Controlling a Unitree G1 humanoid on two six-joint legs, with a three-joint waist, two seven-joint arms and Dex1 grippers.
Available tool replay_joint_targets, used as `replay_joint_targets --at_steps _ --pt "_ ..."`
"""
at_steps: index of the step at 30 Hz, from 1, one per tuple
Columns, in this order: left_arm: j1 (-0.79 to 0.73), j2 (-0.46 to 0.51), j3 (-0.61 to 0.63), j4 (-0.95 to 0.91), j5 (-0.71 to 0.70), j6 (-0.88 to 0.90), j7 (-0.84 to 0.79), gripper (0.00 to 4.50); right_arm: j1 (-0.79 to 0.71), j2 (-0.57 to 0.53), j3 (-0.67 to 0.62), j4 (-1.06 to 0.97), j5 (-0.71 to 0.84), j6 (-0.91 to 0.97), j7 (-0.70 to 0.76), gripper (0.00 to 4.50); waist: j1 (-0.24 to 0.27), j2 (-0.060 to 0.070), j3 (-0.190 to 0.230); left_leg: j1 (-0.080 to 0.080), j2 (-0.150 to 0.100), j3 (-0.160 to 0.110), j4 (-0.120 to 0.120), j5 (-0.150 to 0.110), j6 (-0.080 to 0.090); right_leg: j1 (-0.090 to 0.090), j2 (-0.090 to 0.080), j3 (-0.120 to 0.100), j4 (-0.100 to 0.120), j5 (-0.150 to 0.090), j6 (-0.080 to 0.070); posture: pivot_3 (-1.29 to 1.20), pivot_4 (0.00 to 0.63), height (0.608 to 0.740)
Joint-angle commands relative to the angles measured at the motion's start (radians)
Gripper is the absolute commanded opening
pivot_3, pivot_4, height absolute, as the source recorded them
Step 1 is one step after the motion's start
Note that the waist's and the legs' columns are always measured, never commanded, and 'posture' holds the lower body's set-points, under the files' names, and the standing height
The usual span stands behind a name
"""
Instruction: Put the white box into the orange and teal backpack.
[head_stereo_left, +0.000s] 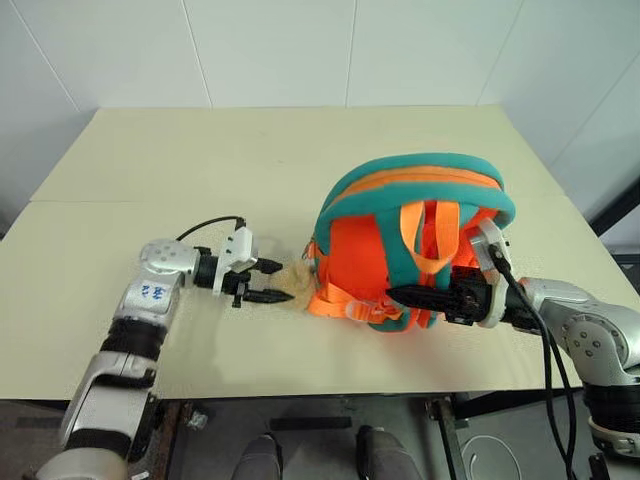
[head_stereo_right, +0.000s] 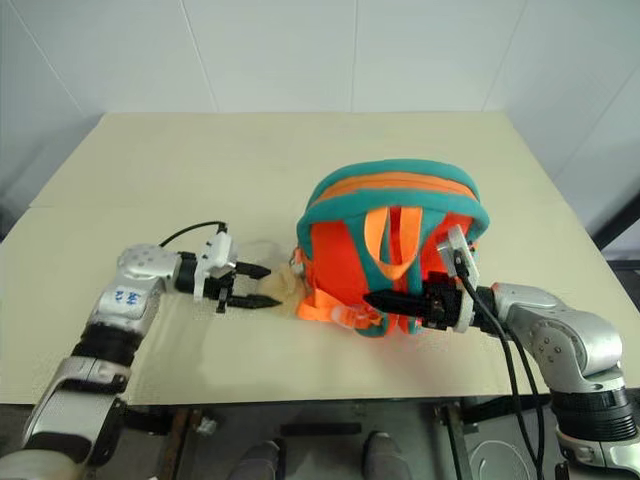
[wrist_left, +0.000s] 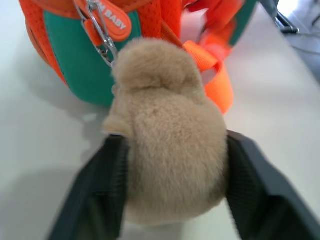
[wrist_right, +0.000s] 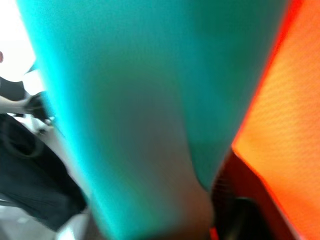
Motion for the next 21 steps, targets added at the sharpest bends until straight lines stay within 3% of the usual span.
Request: replay_joint_targets --at_steps 1,3,5,8,11,21 --pt "0.106 0.060 0.095 -0.194 -0.084 0.125 0.062 3.88 0.045 -0.067 -0.077 -0.060 -0.025 -0.065 0.045 3.11 0.001 0.000 0.000 0.000 0.000 0.000 0.000 0.000 0.000 0.000 0.000 0.000 0.000 0.000 0.000 0.00 0.150 0.740" --pt "0.189 0.089 0.151 -0.298 -0.134 0.197 0.098 4.50 0.082 -0.101 -0.122 -0.073 -0.017 -0.070 0.058 3.81 0.001 0.000 0.000 0.000 0.000 0.000 0.000 0.000 0.000 0.000 0.000 0.000 -0.001 0.000 0.000 0.00 0.150 0.740" --pt "0.262 0.113 0.194 -0.390 -0.163 0.252 0.135 4.50 0.123 -0.133 -0.168 -0.067 -0.023 -0.086 0.080 4.45 0.001 0.000 0.000 0.000 0.000 0.000 0.000 0.000 0.000 0.000 0.000 0.000 -0.002 -0.001 -0.002 0.00 0.150 0.740" --pt "0.374 0.145 0.267 -0.487 -0.196 0.296 0.181 4.50 0.186 -0.167 -0.226 -0.021 -0.089 -0.170 0.108 4.48 0.003 0.000 0.000 0.000 0.000 0.000 0.001 0.000 0.000 0.001 0.000 0.000 -0.003 -0.008 -0.014 0.00 0.150 0.740" --pt "0.432 0.156 0.295 -0.528 -0.203 0.297 0.217 4.50 0.170 -0.170 -0.224 0.110 -0.174 -0.289 0.132 4.48 0.000 0.000 0.000 0.001 0.000 0.002 0.002 0.000 0.000 0.002 -0.001 0.000 -0.005 -0.008 -0.016 0.00 0.150 0.740" --pt "0.455 0.192 0.330 -0.543 -0.206 0.254 0.256 4.50 0.029 -0.117 -0.106 0.321 -0.304 -0.487 0.196 4.48 -0.013 0.000 0.000 0.002 0.000 0.003 0.001 0.001 0.002 0.005 0.000 0.002 -0.013 -0.002 -0.018 0.00 0.150 0.740"
